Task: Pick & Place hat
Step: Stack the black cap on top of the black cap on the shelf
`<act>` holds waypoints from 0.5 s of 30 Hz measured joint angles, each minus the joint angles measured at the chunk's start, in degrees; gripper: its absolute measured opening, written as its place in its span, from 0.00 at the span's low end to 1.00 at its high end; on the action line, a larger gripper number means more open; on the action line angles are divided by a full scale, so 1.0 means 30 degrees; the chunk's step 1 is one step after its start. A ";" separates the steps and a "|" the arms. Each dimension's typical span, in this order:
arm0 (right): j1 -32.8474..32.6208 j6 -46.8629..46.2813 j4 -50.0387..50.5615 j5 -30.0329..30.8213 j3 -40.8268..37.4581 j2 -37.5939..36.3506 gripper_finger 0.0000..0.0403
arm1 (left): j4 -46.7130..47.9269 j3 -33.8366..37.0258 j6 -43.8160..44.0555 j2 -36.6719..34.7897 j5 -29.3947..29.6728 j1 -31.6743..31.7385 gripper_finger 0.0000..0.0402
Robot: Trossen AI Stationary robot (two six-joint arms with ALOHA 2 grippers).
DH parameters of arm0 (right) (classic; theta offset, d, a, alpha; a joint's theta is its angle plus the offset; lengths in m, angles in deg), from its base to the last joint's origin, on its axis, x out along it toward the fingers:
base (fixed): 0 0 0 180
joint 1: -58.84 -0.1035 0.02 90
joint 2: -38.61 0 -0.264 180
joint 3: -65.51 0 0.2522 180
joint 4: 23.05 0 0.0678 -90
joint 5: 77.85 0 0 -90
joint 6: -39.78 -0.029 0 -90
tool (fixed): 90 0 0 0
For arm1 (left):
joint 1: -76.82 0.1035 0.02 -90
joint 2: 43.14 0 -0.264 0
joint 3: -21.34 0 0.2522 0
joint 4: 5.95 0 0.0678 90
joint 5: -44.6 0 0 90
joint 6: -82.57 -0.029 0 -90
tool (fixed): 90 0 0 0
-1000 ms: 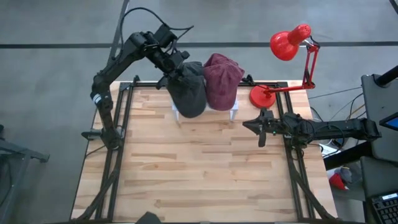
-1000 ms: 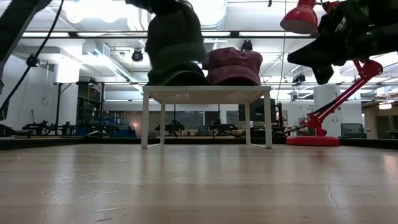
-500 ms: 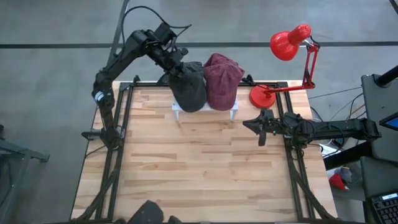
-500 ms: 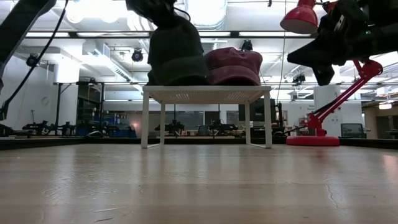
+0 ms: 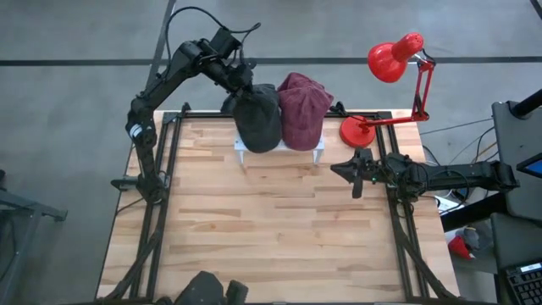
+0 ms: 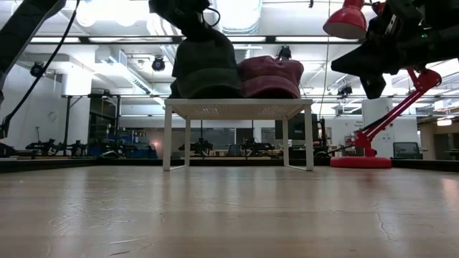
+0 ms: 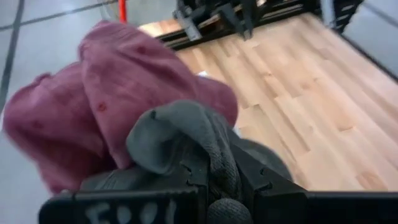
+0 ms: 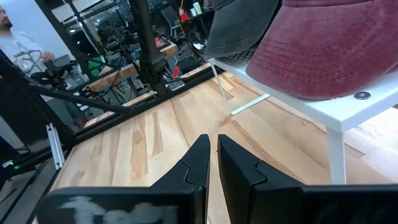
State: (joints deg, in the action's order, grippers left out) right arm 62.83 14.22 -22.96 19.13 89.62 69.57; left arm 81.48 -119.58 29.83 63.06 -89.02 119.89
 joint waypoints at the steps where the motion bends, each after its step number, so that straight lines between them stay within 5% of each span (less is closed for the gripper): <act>1: 0.0000 -0.0003 0.0009 0.0000 0.0000 0.0000 0.07 | -0.0055 0.0000 0.0161 -0.0001 0.0378 0.0000 0.07; 15: 0.0000 -0.0211 0.0067 0.0000 0.0000 0.0000 0.07 | -0.0008 0.0000 0.2139 0.0269 0.1791 0.0000 0.15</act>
State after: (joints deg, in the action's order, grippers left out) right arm 62.83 13.58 -22.76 19.13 89.62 69.57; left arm 81.46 -119.58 36.25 63.86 -83.65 119.89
